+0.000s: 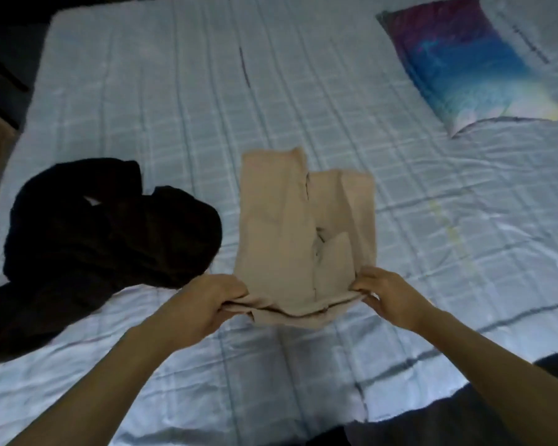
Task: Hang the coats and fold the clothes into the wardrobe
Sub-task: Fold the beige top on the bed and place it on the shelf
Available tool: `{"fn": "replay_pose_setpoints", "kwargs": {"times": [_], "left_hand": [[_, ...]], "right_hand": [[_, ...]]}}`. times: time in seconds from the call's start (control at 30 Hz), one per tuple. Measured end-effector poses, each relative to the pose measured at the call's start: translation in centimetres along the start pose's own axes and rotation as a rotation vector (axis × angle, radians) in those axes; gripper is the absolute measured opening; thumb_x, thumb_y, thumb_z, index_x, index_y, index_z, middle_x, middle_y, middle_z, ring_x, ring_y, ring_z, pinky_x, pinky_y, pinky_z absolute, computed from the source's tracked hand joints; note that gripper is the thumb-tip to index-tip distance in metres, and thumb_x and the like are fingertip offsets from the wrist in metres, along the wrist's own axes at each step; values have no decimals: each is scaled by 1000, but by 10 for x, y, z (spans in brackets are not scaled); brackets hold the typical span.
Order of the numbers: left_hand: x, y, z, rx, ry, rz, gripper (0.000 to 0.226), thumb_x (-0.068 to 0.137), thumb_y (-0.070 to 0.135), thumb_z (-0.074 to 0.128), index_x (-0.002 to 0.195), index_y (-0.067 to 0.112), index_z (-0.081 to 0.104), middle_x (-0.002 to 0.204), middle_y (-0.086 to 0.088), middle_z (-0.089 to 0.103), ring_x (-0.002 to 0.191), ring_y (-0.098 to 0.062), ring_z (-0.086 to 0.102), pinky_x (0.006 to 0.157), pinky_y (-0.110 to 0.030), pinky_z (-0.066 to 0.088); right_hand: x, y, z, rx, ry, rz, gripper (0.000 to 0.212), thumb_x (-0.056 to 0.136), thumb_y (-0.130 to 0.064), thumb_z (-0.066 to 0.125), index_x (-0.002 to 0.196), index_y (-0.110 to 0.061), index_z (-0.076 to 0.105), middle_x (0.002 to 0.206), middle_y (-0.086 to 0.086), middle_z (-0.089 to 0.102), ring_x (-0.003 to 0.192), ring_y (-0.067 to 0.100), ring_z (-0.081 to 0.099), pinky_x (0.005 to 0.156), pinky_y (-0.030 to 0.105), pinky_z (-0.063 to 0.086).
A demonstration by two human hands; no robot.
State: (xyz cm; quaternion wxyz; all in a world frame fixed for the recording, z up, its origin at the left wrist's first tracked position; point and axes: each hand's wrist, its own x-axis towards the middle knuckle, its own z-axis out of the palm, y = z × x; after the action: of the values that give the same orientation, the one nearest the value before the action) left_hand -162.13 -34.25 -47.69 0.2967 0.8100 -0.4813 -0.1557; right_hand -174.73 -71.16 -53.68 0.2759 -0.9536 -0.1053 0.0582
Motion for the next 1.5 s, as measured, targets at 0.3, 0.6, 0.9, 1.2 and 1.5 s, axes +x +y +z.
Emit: {"fn": "replay_pose_setpoints", "kwargs": {"times": [0.3,0.6,0.9,1.2,1.5], "left_hand": [[-83,7,117,263,-330,-72,34,56,7,76,72,30,57,70,12,53,56,-10,52,50,-20,31],[-105,-1,169,398,-676,-90,47,35,36,84,74,33,58,78,13,58,72,-11,59,49,-23,41],[-32,-35,134,268,-146,-293,43,94,51,33,109,23,63,105,4,65,106,-18,58,80,-33,56],[100,-116,139,383,142,-403,48,88,-2,57,136,-4,55,142,-22,54,134,-38,50,111,-42,29],[198,-201,140,383,147,-614,63,104,48,20,160,19,10,168,-3,2,154,-21,-3,124,-44,0]], "right_hand": [[-64,-14,105,-177,-88,65,23,67,-1,81,77,-19,70,79,-3,65,70,23,63,60,33,52],[-66,-37,124,-314,-506,251,30,94,-36,59,121,-24,55,126,-5,51,118,19,49,92,32,46],[32,-35,103,84,83,285,29,95,-26,46,117,-19,64,102,-3,64,81,13,60,72,26,48],[172,-7,119,81,95,96,60,98,-8,48,154,-5,26,157,16,32,146,27,30,121,37,26],[219,89,139,-197,81,165,71,103,-46,33,160,-13,6,166,15,-8,154,29,-5,125,46,10]]}}
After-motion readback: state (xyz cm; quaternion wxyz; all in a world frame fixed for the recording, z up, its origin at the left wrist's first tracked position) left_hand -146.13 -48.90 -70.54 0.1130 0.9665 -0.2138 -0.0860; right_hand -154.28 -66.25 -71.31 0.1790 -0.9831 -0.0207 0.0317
